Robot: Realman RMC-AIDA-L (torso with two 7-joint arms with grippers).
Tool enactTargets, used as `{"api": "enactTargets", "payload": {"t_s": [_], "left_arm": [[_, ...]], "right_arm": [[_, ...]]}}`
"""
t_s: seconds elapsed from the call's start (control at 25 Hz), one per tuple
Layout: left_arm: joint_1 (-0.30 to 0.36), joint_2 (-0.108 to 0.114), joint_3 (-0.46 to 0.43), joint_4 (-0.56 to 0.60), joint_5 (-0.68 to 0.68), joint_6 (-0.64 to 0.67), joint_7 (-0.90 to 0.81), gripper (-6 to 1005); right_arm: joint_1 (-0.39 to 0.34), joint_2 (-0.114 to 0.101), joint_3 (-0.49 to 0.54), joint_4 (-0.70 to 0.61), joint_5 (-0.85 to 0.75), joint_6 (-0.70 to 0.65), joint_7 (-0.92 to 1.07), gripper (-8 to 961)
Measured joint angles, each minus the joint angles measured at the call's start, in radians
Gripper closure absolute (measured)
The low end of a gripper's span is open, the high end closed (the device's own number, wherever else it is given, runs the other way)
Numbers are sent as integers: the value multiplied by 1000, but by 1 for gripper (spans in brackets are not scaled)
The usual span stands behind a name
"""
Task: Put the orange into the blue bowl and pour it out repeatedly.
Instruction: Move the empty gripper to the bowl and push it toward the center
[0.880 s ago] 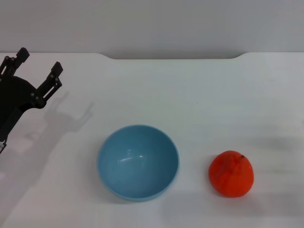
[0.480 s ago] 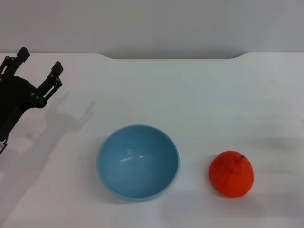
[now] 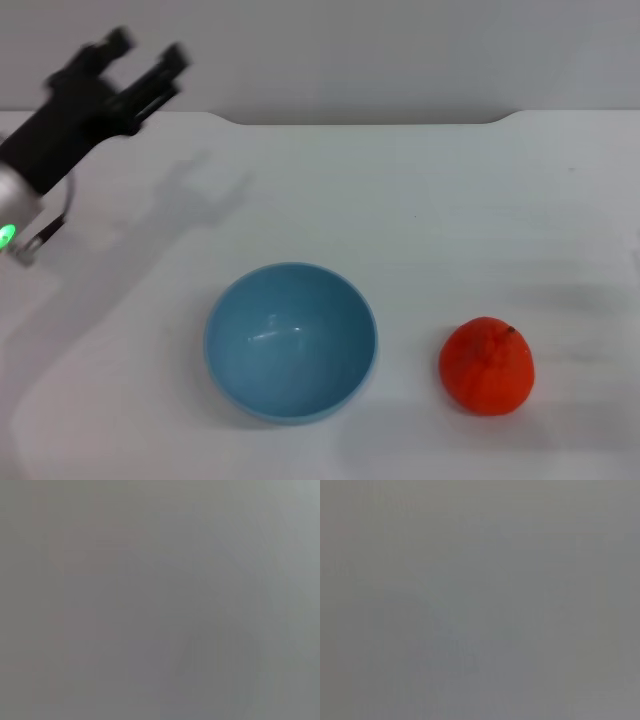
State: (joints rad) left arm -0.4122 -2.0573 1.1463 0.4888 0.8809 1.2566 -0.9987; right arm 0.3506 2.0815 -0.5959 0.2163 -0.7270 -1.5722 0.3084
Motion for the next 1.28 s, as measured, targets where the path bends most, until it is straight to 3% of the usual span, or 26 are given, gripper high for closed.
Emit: {"api": "enactTargets", "payload": {"t_s": [0.12,0.36,0.4,0.44,0.48,0.52,0.68,0.76,0.96,1.28], "left_arm": [[-14,9,63,242,219,-153,-322,199],[-24,9,68,638,703,-157,-873,202],[-27,10,65,801,902,-97,-1109,202],[-27,10,65,801,902,-97,-1109,202],[-31,10,60,932,1044,-25,-1272,201],[-31,10,60,932,1044,-25,-1272,201],[-42,7,58,1194,1316,196,-1549,202],[-44,4,62,1279,1386,290,-1619,202],[-51,2,103,1348,1457,456,-1717,202],[-61,-2,281,1210,1563,437,-1770,203]], "right_arm": [[0,0,-1,0,0,0,0,390],[0,0,-2,-1,0,1,0,394],[2,-1,-3,-3,0,1,0,395],[3,-1,-4,-4,0,1,0,396],[5,-1,-4,-8,0,2,0,396],[5,-1,-4,-8,0,2,0,397],[7,-1,-4,-24,0,2,0,400],[11,-1,-4,-27,0,1,0,402],[24,-2,-4,-29,0,2,0,405],[38,-2,2,-29,0,2,-2,411]]}}
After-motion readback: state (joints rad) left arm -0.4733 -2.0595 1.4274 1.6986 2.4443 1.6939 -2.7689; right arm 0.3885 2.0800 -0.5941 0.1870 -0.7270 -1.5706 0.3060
